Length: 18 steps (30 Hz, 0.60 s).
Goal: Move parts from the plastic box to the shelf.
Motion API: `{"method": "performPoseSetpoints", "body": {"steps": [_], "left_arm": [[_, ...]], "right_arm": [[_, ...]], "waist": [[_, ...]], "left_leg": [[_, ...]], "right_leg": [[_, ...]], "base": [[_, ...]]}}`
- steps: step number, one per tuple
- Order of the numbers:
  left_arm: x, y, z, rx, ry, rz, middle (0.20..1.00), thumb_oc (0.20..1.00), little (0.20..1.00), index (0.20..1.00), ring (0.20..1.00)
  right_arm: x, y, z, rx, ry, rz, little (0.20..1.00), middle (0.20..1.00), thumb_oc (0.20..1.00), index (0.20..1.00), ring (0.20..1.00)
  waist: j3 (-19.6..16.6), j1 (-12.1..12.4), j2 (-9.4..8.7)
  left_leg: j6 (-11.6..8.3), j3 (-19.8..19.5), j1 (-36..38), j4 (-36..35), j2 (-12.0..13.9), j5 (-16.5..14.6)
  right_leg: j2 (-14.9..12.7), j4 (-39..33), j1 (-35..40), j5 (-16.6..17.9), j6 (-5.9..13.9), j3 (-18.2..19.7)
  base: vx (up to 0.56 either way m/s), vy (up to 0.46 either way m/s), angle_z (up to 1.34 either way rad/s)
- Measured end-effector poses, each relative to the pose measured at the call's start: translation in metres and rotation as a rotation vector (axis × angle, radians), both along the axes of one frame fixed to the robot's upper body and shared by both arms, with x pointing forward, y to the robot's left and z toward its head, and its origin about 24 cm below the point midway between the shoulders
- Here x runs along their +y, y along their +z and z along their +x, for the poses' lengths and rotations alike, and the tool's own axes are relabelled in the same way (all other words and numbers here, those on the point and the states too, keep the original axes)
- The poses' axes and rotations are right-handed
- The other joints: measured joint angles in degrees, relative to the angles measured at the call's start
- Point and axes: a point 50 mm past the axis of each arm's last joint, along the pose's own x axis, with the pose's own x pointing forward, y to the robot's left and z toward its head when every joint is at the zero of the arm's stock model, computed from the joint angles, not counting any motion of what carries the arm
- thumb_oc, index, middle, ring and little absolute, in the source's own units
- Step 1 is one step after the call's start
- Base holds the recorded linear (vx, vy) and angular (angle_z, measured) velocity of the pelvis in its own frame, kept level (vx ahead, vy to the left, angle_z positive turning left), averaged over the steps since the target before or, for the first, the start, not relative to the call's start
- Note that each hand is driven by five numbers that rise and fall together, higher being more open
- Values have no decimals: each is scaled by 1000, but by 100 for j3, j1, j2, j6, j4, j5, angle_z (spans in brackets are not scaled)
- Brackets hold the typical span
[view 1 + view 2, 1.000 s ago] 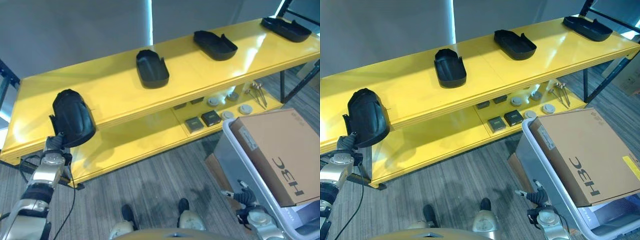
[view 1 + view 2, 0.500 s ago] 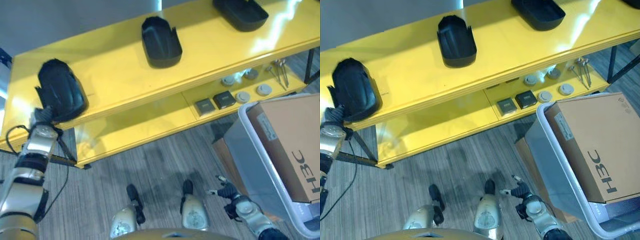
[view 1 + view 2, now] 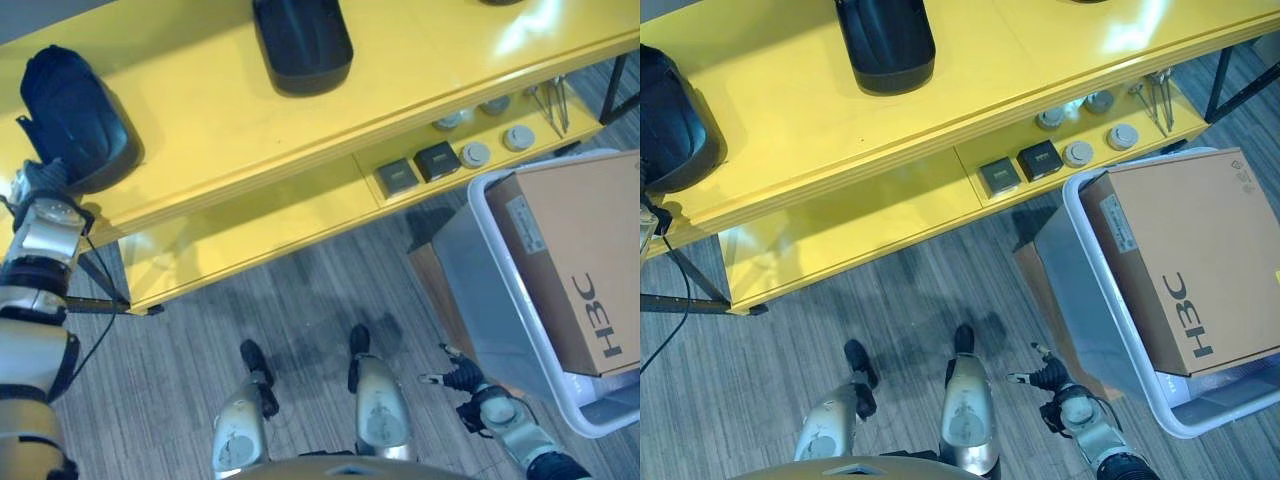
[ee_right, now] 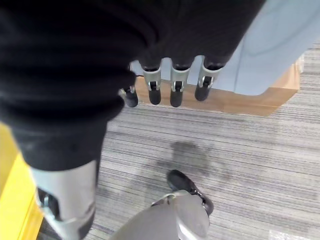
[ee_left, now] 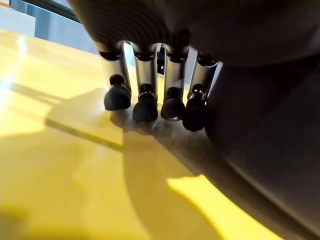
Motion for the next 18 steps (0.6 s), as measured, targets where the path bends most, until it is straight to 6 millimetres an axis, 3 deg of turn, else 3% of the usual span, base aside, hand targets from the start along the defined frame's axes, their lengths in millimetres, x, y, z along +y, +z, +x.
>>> {"method": "performPoseSetpoints", "body": {"steps": [3,4,5,6,18], "left_arm": [[0,0,1,24,11,34,200,200,200,200,200],[0,0,1,24,13,35,322,322,322,322,322],[1,0,1,24,16,35,796,796,796,796,796],[1,-1,1,24,19,36,1000,1000,1000,1000,1000],[17,3,-9,100,108,129,1000,1000,1000,1000,1000]], "right_arm": [[3,3,7,-23,10,10,1000,1000,1000,1000,1000],[3,3,6,-25,12,11,1000,1000,1000,1000,1000],[3,3,6,-24,12,11,1000,1000,1000,1000,1000],[3,3,6,-23,11,10,1000,1000,1000,1000,1000],[0,0,2,-7,1,2,1000,1000,1000,1000,1000]], "waist": [[0,-44,1],[0,-48,1],[0,-53,1],[0,-57,1],[-1,-64,2]], "left_leg": [[-1,0,3,1,5,-1],[-1,0,6,2,6,-1],[-1,1,9,1,7,-1],[-2,2,10,1,7,0],[-22,32,233,-6,55,-13]], "right_leg": [[0,6,0,-7,-7,3],[0,8,1,-7,-7,4],[1,5,2,-7,-8,5],[1,-1,2,-6,-8,6],[61,-129,253,32,-33,20]], "base": [[0,0,0],[0,0,0],[0,0,0],[0,0,0],[0,0,0]]}}
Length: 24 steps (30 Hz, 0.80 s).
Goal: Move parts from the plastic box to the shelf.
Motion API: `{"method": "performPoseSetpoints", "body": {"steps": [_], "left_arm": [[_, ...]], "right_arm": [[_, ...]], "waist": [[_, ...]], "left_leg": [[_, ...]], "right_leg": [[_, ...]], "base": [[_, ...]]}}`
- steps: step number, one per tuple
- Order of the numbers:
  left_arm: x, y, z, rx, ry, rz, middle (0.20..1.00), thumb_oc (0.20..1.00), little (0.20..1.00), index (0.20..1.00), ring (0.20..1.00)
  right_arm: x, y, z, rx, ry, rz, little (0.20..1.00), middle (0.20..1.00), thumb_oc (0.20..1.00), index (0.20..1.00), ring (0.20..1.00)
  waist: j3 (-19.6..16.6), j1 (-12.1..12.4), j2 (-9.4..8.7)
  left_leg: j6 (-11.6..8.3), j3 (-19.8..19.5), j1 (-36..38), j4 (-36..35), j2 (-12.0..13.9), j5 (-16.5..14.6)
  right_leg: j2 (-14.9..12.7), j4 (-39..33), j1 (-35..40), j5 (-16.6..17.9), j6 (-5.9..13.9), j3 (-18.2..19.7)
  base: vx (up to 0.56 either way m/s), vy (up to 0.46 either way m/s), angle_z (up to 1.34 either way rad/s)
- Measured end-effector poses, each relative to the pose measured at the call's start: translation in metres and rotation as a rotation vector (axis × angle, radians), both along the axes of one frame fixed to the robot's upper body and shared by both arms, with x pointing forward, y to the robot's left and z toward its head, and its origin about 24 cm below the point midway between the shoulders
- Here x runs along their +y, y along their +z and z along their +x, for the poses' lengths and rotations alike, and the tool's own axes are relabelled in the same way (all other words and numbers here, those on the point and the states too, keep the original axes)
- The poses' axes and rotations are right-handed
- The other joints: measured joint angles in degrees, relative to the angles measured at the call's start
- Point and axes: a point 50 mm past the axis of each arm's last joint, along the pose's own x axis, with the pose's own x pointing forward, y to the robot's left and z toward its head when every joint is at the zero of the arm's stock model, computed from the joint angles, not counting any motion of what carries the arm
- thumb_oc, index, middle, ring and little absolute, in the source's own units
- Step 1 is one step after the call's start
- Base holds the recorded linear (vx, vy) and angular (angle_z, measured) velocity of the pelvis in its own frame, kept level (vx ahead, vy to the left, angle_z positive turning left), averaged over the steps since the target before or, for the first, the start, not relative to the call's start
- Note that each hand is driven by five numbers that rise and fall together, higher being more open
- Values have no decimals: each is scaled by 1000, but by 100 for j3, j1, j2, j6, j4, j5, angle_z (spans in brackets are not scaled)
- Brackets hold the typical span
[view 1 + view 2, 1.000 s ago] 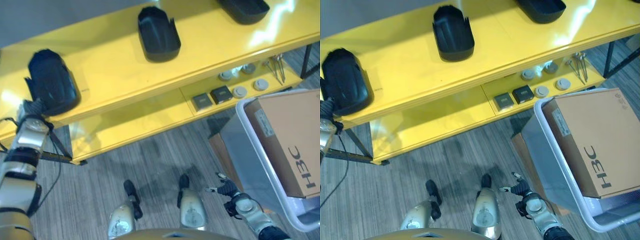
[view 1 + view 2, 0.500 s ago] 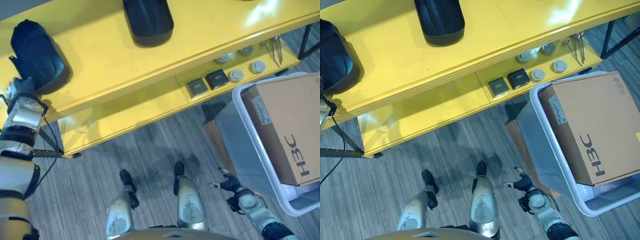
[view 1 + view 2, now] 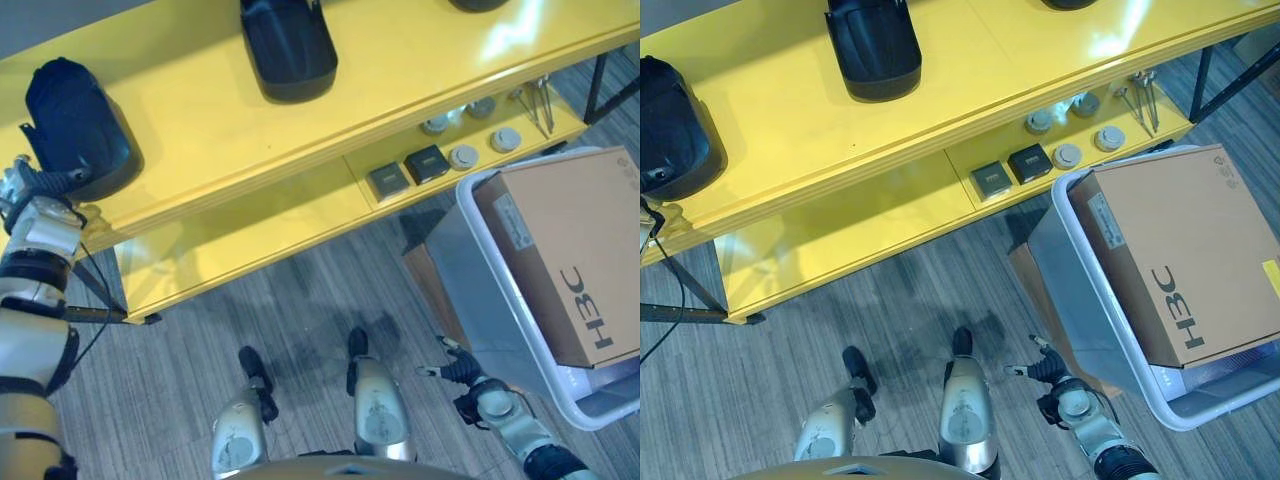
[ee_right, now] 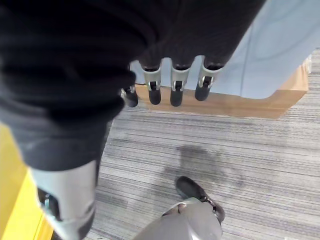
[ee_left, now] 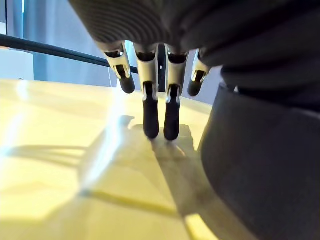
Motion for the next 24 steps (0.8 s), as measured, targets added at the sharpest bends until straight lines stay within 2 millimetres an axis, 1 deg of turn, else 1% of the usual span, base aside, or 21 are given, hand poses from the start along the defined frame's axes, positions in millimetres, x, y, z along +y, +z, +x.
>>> {"method": "performPoseSetpoints", "body": {"steps": [4,6,7,12,14,15,17,18,19,20,21,22,23,24], "left_arm": [[13,10,-8,0,40,45,1000,1000,1000,1000,1000],[22,19,-15,-8,66,66,1000,1000,1000,1000,1000],[26,25,-18,-15,72,85,1000,1000,1000,1000,1000],[28,25,-19,-30,72,80,1000,1000,1000,1000,1000],[26,25,-19,-95,42,60,1000,1000,1000,1000,1000],[21,25,-16,-152,-2,50,1000,1000,1000,1000,1000],[4,34,-9,-292,-118,8,1000,1000,1000,1000,1000],[-12,38,-7,-380,-235,-19,1000,1000,1000,1000,1000],[-21,38,-6,-417,-298,-34,1000,1000,1000,1000,1000],[-53,41,-11,-518,-466,-96,1000,1000,1000,1000,1000],[-68,38,-17,-561,-543,-134,1000,1000,1000,1000,1000],[-96,27,-33,-624,-690,-221,1000,1000,1000,1000,1000],[-111,19,-40,-632,-755,-263,1000,1000,1000,1000,1000],[-126,2,-55,-638,-814,-350,1000,1000,1000,1000,1000]], "right_arm": [[-1,-1,-3,11,-3,-2,1000,1000,1000,1000,1000],[-1,-2,-5,18,2,-10,1000,1000,1000,1000,1000],[-3,-4,-10,26,-5,-12,1000,1000,1000,1000,1000],[-5,-8,-20,54,-18,-14,1000,1000,1000,1000,1000],[-5,-9,-21,60,-22,-13,1000,1000,1000,1000,1000],[-5,-11,-25,71,-25,-12,1000,1000,1000,1000,1000],[-6,-15,-34,87,-45,-7,1000,1000,1000,1000,1000],[-6,-18,-41,103,-45,-13,1000,1000,1000,1000,1000],[-6,-19,-45,111,-42,-17,1000,1000,1000,1000,1000],[-7,-20,-50,113,-67,-17,1000,1000,1000,1000,1000],[-7,-22,-55,124,-82,-10,1000,1000,1000,1000,1000],[-5,-26,-62,133,-105,5,1000,1000,1000,1000,1000],[-3,-28,-68,147,-106,3,1000,1000,1000,1000,1000],[-1,-32,-77,166,-111,1,1000,1000,1000,1000,1000]], "waist": [[-5,35,6],[-9,79,15],[-62,130,37],[-276,193,127],[-366,187,128],[-463,183,131],[-543,194,124],[-628,235,128],[-690,252,136],[-742,307,148],[-763,323,145],[-844,345,149],[-915,392,161],[-1030,456,166]], "left_leg": [[-23,-19,108,-2,38,-8],[-59,-15,272,-55,40,-39],[-76,-9,381,-101,34,-65],[-77,-20,438,-119,29,-72],[-63,-18,491,-157,27,-51],[-51,-22,523,-188,26,-32],[-71,-35,645,-257,21,-6],[-72,-40,702,-307,7,-8],[-79,-40,701,-312,1,-14],[-83,-48,762,-314,-16,-21],[-81,-51,806,-317,-19,-32],[-81,-50,883,-319,-27,-70],[-76,-50,900,-315,-28,-119],[-112,-39,932,-329,-25,-174]], "right_leg": [[18,-73,173,30,-20,-42],[22,-156,348,24,-24,-55],[23,-200,456,23,-24,-60],[25,-249,558,29,-20,-87],[35,-269,605,36,-9,-95],[43,-304,652,37,-8,-112],[52,-384,808,47,1,-159],[52,-416,860,41,8,-163],[50,-429,859,42,9,-162],[45,-472,938,52,27,-173],[49,-501,993,55,33,-178],[46,-558,1097,50,43,-184],[44,-596,1126,42,56,-186],[46,-656,1161,-1,86,-180]], "base": [[37,9,1],[77,15,1],[64,13,1],[48,-4,2],[43,-23,1],[53,-43,3],[53,-52,7],[46,-48,4],[62,-68,0],[57,-60,0],[79,-73,1],[44,-42,1],[60,-52,-3],[48,-41,-1]]}}
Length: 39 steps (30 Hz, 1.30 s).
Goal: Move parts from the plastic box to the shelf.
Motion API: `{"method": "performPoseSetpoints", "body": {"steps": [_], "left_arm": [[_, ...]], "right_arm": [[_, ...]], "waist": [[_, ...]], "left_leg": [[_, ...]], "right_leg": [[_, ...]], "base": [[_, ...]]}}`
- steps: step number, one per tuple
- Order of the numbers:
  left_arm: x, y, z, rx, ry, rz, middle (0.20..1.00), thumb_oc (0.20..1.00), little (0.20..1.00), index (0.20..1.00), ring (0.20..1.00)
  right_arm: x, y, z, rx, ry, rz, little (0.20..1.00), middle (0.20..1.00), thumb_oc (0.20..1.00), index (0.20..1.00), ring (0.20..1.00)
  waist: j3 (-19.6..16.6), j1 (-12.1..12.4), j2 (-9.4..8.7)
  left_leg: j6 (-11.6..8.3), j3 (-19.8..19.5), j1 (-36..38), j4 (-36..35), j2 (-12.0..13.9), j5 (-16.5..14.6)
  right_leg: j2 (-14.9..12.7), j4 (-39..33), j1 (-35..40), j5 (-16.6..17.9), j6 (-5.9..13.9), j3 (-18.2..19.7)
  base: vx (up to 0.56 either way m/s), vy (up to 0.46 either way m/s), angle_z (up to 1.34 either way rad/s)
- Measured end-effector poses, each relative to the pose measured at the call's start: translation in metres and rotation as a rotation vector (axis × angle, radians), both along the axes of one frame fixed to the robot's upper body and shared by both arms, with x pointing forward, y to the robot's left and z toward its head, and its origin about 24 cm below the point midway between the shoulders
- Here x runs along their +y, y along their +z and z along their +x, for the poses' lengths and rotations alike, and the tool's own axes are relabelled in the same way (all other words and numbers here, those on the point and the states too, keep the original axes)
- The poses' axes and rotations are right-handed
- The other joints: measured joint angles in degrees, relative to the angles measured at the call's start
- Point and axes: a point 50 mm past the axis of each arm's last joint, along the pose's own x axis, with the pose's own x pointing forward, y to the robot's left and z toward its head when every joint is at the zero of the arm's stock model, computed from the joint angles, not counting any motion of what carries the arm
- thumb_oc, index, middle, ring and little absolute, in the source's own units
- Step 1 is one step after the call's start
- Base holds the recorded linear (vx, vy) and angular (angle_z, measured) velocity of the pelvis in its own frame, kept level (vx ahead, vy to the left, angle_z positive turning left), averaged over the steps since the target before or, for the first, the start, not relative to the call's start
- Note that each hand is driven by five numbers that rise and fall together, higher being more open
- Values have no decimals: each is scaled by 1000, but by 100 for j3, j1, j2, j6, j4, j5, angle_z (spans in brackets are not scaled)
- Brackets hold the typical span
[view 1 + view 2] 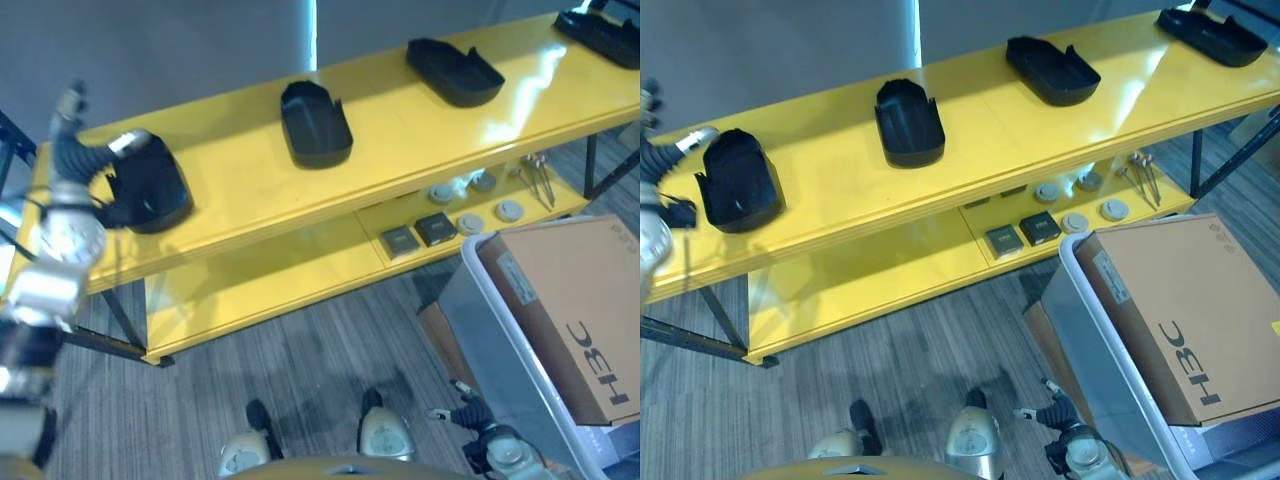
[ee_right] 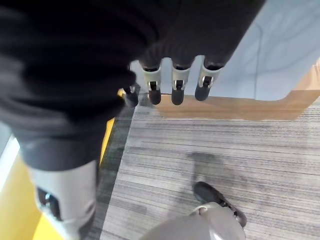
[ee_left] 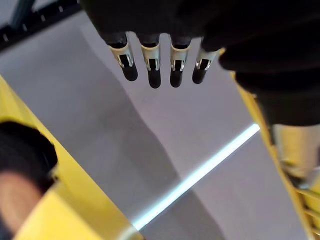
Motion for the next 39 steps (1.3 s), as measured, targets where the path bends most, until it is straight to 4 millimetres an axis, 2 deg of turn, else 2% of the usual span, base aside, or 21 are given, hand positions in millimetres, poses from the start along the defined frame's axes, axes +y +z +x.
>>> {"method": "performPoseSetpoints", "body": {"steps": [2,4,5,6,7,10,14,18,20,22,24,26,27,31,39], "left_arm": [[-7,-27,-14,55,-48,-59,1000,1000,1000,1000,1000],[-11,-61,-50,131,-82,-169,1000,1000,1000,1000,1000],[-13,-74,-57,196,-109,-170,1000,1000,1000,1000,1000],[-7,-93,-81,270,-122,-195,893,893,893,893,893],[-4,-97,-86,292,-114,-193,200,200,200,200,200],[2,-111,-96,339,-108,-192,200,200,200,200,200],[11,-119,-83,359,-61,-174,200,200,200,200,200],[-2,-105,-33,271,-81,-198,200,200,200,200,200],[0,-101,-17,254,-43,-205,200,200,200,200,200],[4,-99,-8,238,-2,-211,200,200,200,200,200],[3,-97,-3,227,19,-219,200,200,200,200,200],[2,-100,4,243,36,-225,200,200,200,200,200],[2,-108,9,271,69,-246,200,200,200,200,200],[1,-127,14,353,134,-272,200,200,200,200,200],[3,-127,17,370,154,-271,200,200,200,200,200]], "right_arm": [[1,-3,-11,16,-27,-1,1000,1000,1000,1000,1000],[3,-7,-27,21,-96,22,1000,1000,1000,1000,1000],[4,-10,-36,47,-104,22,1000,1000,1000,1000,1000],[1,-12,-52,77,-135,18,1000,1000,1000,1000,1000],[0,-12,-54,80,-146,17,1000,1000,1000,1000,1000],[-1,-15,-58,86,-162,14,1000,1000,1000,1000,1000],[0,-16,-51,76,-154,1,1000,1000,1000,1000,1000],[10,-22,-39,93,-87,4,1000,1000,1000,1000,1000],[13,-21,-29,75,-69,8,1000,1000,1000,1000,1000],[10,-20,-29,76,-65,0,1000,1000,1000,1000,1000],[6,-20,-33,88,-64,-12,1000,1000,1000,1000,1000],[3,-19,-34,99,-56,-20,1000,1000,1000,1000,1000],[0,-18,-32,97,-51,-26,1000,1000,1000,1000,1000],[3,-18,-26,102,6,-33,1000,1000,1000,1000,1000],[4,-14,-15,76,39,-36,1000,1000,1000,1000,1000]], "waist": [[-108,156,24],[-220,178,-24],[-262,336,-50],[-301,573,-136],[-305,663,-179],[-348,824,-264],[-345,797,-268],[-346,507,-254],[-349,326,-256],[-353,124,-253],[-354,22,-249],[-352,-24,-243],[-351,-66,-247],[-297,-169,-244],[6,-150,-295]], "left_leg": [[-2,-12,19,-48,-5,-5],[-11,-21,132,-102,-13,-11],[-15,-54,138,-105,-11,-20],[-9,-91,130,-136,-30,-14],[-6,-123,124,-159,-49,-11],[-5,-178,28,-170,-83,-10],[11,-180,26,-167,-101,6],[11,-142,113,-171,-101,16],[11,-56,145,-182,-99,17],[14,19,170,-181,-97,21],[33,59,166,-182,-93,71],[32,64,173,-183,-92,72],[29,126,191,-184,-75,68],[3,145,143,-182,-60,10],[6,149,43,-175,-41,11]], "right_leg": [[-4,-7,28,-20,-18,-25],[12,-95,135,-27,-8,-41],[11,-88,168,-46,-3,-75],[-8,-113,168,-49,-3,-89],[-14,-115,168,-50,-2,-89],[-26,-133,118,-48,-2,-86],[-36,-136,118,-29,8,-55],[-26,-230,210,33,34,-31],[-25,-238,198,48,38,39],[1,-340,210,125,53,88],[28,-439,226,203,88,110],[49,-534,283,251,92,115],[73,-620,292,298,93,149],[87,-648,242,317,79,181],[87,-653,155,343,39,201]], "base": [[42,-49,0],[-13,-44,4],[-21,-42,15],[-50,-32,17],[-45,-23,17],[-34,-4,11],[-11,9,1],[30,19,-5],[36,3,-19],[27,1,-23],[15,-2,-12],[7,-5,-8],[-11,-5,-16],[-39,-10,-5],[-9,-1,-1]]}}
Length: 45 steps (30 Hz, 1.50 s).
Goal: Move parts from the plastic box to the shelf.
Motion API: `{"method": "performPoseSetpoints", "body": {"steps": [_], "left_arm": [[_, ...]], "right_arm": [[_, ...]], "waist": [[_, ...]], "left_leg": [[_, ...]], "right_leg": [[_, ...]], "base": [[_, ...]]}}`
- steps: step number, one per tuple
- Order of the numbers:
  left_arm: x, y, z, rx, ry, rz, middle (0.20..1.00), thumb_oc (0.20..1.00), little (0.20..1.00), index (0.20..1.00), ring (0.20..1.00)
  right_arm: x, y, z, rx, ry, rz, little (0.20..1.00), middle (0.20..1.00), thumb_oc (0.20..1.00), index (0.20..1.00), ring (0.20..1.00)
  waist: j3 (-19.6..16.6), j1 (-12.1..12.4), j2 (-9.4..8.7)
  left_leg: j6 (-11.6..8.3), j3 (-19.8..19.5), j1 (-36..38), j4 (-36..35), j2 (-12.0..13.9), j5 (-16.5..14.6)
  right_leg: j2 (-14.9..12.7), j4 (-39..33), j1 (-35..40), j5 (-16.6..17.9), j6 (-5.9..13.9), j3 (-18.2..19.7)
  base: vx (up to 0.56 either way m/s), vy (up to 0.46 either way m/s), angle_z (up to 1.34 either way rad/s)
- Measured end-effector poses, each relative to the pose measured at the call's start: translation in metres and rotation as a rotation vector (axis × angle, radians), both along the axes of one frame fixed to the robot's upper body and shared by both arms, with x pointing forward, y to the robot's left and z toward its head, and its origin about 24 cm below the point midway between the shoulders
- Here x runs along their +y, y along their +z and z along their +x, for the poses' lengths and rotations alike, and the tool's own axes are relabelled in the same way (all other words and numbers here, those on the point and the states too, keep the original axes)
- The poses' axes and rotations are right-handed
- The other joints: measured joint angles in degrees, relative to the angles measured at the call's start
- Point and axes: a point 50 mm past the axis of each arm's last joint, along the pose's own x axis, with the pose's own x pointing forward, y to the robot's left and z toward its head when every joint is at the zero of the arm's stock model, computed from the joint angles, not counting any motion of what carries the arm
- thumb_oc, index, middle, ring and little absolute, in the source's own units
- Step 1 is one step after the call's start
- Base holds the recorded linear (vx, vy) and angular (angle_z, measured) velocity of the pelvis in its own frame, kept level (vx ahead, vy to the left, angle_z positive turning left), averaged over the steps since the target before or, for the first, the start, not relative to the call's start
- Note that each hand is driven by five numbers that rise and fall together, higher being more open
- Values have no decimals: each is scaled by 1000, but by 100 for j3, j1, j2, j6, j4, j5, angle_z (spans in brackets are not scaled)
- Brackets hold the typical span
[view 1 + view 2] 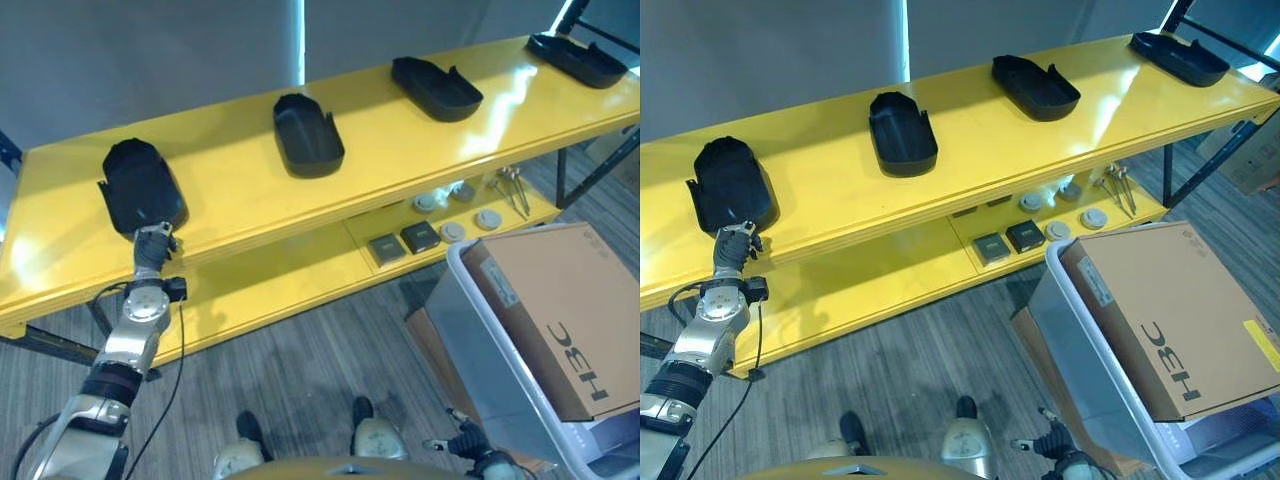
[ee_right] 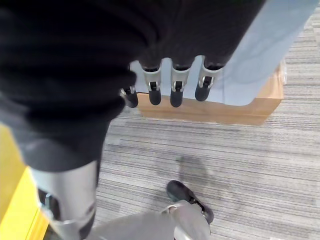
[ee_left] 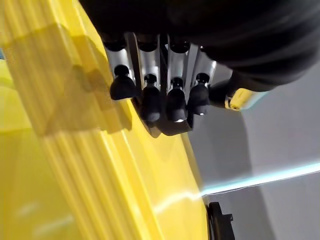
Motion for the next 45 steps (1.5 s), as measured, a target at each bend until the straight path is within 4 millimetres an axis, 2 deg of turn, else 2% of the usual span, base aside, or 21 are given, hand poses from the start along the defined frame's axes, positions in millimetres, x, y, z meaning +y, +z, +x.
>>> {"method": "performPoseSetpoints", "body": {"steps": [4,15,24,34,38,39,42,45], "left_arm": [[8,-6,3,36,44,7,200,200,200,200,200],[13,0,12,24,97,-3,200,200,200,200,200],[27,19,24,1,140,8,200,200,200,200,200],[30,43,31,-72,107,17,200,200,200,200,200],[12,65,34,-166,6,-5,200,200,200,200,200],[-1,78,31,-228,-67,-12,200,200,200,200,200],[-29,95,16,-313,-220,-21,200,200,200,200,200],[-37,94,9,-315,-267,-25,200,200,200,200,200]], "right_arm": [[4,3,5,-16,22,16,1000,1000,1000,1000,1000],[0,5,8,-18,31,5,1000,1000,1000,1000,1000],[2,5,12,-24,42,9,1000,1000,1000,1000,1000],[6,3,10,-13,60,16,1000,1000,1000,1000,1000],[6,3,10,-15,58,18,1000,1000,1000,1000,1000],[7,3,10,-16,57,20,1000,1000,1000,1000,1000],[7,4,10,-26,55,24,1000,1000,1000,1000,1000],[7,4,10,-27,52,24,1000,1000,1000,1000,1000]], "waist": [[22,-19,-25],[113,-5,-128],[241,-44,-300],[362,-48,-348],[396,2,-355],[415,25,-358],[449,88,-373],[469,126,-348]], "left_leg": [[2,8,5,7,0,3],[-16,16,-16,77,60,-12],[-19,17,-151,99,150,-12],[-19,11,-302,99,156,-12],[-18,4,-303,106,154,-11],[-19,1,-305,111,152,-11],[-18,-15,-312,212,153,-6],[-17,-35,-306,276,160,-7]], "right_leg": [[13,-38,10,9,16,-6],[36,15,-37,13,-11,33],[117,-16,-192,21,-20,37],[141,-152,-271,23,-17,31],[142,-151,-258,23,-18,32],[142,-149,-253,26,-21,33],[139,-100,-243,151,-87,41],[136,-100,-210,219,-92,31]], "base": [[16,-5,0],[7,-5,-1],[19,-12,-4],[2,-6,-1],[-10,-7,2],[0,0,0],[-38,-4,-1],[-2,4,1]]}}
